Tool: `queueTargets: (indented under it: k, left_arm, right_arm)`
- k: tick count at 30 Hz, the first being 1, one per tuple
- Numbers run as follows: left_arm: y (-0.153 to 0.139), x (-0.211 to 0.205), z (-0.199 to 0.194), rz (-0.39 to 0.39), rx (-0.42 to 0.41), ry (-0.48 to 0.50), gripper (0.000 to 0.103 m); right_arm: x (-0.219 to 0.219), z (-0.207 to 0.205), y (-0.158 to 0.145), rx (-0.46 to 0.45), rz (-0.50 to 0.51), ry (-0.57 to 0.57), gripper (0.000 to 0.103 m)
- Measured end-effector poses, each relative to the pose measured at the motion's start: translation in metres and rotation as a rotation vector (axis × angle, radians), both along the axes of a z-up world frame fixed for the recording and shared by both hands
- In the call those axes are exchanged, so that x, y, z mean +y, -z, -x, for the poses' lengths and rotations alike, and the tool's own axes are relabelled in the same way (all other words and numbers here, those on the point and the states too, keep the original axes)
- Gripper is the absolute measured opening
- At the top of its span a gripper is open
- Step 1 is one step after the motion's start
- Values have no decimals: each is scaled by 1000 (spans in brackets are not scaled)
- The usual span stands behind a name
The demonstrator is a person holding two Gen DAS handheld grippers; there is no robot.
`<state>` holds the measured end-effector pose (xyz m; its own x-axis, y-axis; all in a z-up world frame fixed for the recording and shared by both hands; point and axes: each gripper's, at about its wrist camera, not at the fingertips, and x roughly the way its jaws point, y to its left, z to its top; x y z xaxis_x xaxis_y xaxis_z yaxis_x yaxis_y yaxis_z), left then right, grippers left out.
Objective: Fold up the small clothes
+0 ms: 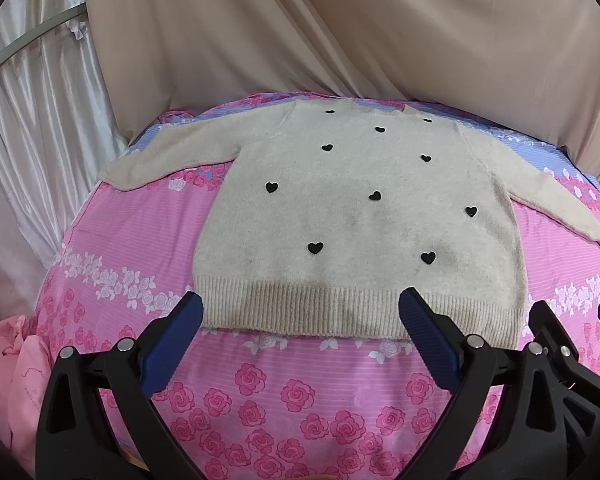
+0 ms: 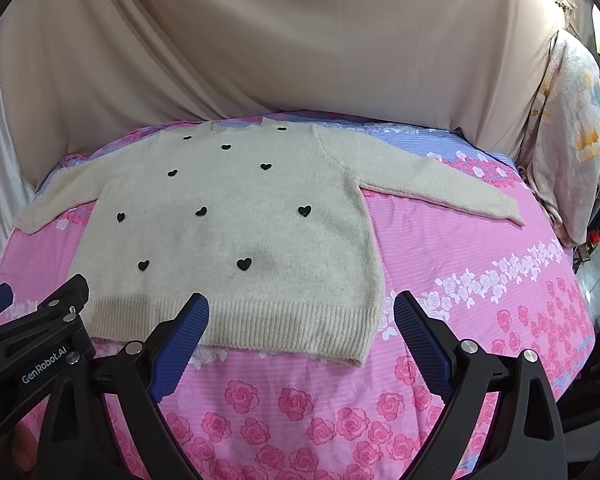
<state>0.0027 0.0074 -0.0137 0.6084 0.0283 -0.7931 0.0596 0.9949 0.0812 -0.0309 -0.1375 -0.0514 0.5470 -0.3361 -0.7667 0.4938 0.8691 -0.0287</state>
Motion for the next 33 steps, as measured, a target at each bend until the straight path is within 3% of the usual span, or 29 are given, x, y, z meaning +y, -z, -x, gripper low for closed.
queueTargets:
  k: [33]
  left_arm:
    - [2, 0, 1, -6, 4, -1, 96]
  right_arm:
    - [1, -1, 2, 2, 0, 1, 92]
